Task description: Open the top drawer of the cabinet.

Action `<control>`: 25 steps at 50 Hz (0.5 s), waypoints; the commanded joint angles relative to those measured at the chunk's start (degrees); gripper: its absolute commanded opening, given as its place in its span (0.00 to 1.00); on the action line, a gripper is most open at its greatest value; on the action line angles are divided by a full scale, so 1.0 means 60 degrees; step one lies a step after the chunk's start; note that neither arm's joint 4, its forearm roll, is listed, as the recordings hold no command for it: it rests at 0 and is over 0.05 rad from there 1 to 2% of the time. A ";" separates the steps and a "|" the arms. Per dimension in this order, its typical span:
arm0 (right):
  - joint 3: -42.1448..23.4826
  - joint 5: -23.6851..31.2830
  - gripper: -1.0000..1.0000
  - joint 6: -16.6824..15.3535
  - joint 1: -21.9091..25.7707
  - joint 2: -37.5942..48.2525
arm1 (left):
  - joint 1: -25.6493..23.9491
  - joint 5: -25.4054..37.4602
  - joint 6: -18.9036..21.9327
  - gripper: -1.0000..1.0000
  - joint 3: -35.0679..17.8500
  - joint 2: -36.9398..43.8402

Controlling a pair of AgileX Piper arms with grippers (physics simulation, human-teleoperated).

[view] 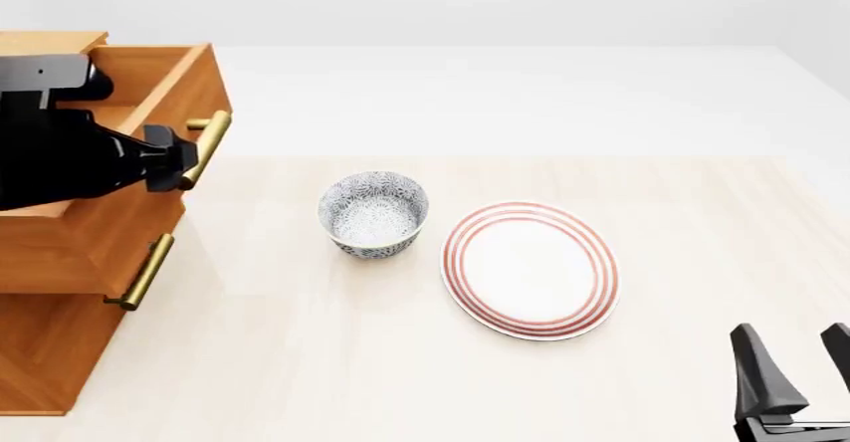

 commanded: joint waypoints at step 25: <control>0.0004 -0.0001 1.00 0.0000 0.0001 -0.0003 | -0.0660 0.0143 0.0385 1.00 0.0054 0.0163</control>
